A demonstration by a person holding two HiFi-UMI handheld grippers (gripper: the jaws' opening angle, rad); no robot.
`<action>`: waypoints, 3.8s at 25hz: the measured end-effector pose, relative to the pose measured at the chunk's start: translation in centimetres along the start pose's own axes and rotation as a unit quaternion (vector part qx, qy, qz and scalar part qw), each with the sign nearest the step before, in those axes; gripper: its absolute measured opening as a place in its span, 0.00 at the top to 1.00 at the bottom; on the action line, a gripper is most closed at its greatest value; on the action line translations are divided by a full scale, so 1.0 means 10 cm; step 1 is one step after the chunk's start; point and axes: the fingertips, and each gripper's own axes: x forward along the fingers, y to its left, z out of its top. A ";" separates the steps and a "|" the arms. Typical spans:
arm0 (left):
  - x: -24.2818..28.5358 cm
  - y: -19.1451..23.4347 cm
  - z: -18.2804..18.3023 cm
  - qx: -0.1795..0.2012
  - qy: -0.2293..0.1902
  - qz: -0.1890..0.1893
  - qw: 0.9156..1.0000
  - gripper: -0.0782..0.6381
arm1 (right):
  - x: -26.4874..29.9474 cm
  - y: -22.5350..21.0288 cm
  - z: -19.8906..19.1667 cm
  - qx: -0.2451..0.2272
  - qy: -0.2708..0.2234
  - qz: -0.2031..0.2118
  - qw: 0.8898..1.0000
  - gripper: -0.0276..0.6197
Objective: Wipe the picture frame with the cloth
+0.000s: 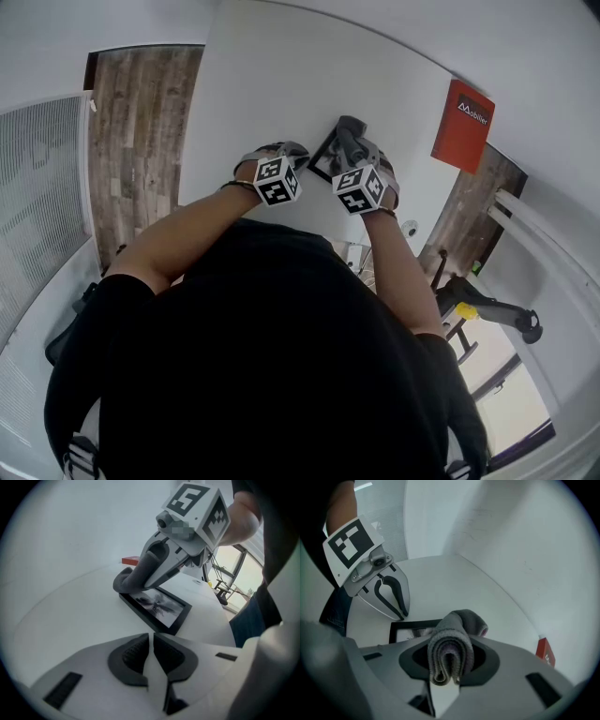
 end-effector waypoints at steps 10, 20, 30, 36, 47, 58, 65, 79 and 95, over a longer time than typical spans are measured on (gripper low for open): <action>-0.03 -0.08 -0.03 0.006 -0.015 -0.026 1.000 0.75 | 0.01 0.07 -0.03 -0.008 0.003 0.005 1.000 0.79; -0.04 -0.27 -0.03 0.042 -0.011 -0.054 0.998 0.63 | 0.04 0.10 -0.07 -0.006 0.009 0.006 1.000 0.79; 0.06 -0.38 0.02 0.058 0.013 -0.021 0.998 0.61 | 0.03 0.12 -0.07 0.006 0.010 0.006 1.000 0.79; 0.07 -0.35 0.03 0.041 0.013 -0.007 0.999 0.61 | 0.01 0.22 -0.09 -0.001 0.013 0.010 1.000 0.79; 0.10 -0.34 0.04 0.029 0.010 -0.006 1.000 0.61 | -0.05 0.56 -0.24 -0.007 0.014 0.037 0.999 0.79; 0.10 -0.34 0.03 0.022 0.019 -0.012 0.999 0.61 | -0.16 0.99 -0.31 -0.035 0.017 0.118 0.992 0.79; 0.10 -0.32 0.03 0.015 0.021 -0.005 1.000 0.61 | -0.17 1.02 -0.30 -0.052 0.009 0.125 0.991 0.78; 0.10 -0.32 0.03 0.023 0.021 0.000 1.000 0.61 | -0.31 1.15 -0.24 -0.105 -0.035 0.166 0.980 0.78; 0.11 -0.33 0.02 0.022 0.015 0.006 1.000 0.61 | -0.53 0.05 -0.11 0.011 -0.053 0.062 0.997 0.79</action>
